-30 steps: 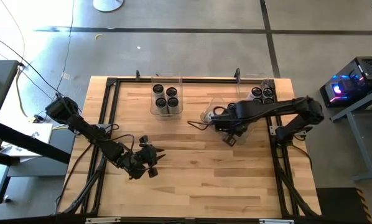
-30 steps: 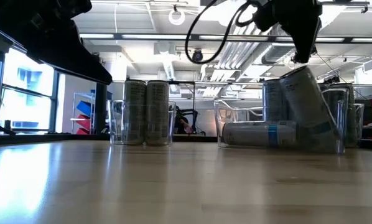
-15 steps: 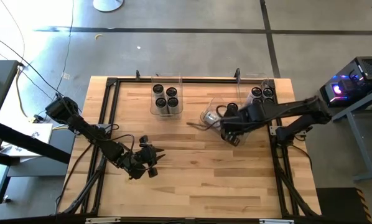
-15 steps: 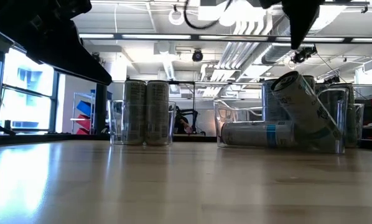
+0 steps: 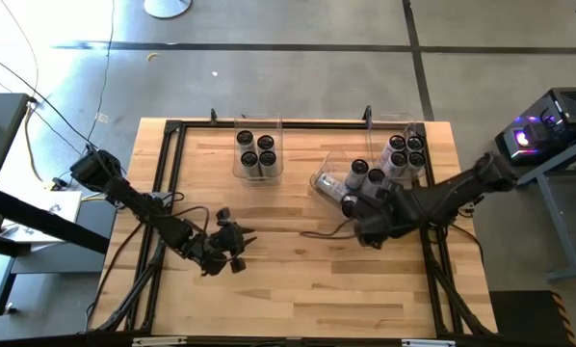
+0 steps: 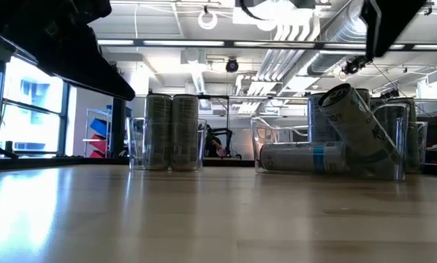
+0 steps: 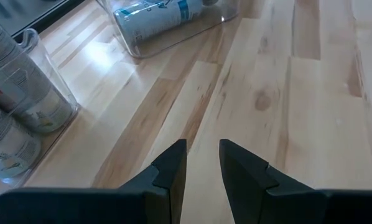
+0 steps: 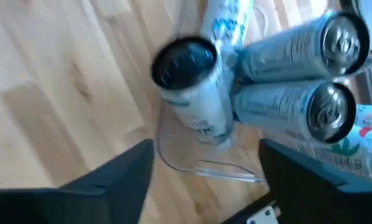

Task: Sort soda cans
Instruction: Adjust the white/blue soda cans

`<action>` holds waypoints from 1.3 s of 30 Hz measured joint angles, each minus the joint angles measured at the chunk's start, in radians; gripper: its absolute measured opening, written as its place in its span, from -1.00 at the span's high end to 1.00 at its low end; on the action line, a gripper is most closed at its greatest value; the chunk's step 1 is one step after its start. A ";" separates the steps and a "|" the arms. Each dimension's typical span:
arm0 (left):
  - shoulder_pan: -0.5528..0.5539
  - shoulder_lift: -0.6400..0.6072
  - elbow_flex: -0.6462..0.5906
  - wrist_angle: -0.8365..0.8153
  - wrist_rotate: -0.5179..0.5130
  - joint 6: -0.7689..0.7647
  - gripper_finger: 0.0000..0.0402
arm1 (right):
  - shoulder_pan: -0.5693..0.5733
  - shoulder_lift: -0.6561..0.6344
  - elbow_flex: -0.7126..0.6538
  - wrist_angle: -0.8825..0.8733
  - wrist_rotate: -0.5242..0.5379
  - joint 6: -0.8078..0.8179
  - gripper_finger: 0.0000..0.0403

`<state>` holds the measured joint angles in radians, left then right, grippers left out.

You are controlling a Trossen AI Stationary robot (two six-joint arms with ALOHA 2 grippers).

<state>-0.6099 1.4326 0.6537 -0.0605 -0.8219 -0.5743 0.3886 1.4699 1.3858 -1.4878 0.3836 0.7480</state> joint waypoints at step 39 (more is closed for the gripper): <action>0.177 0.000 0.000 0.222 0.263 0.192 0.56 | -0.063 -0.140 -0.505 0.714 0.173 -0.353 -0.26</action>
<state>-0.4328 1.4326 0.6540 0.1617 -0.5588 -0.3823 0.3253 1.3300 0.8810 -0.7734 0.5570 0.3954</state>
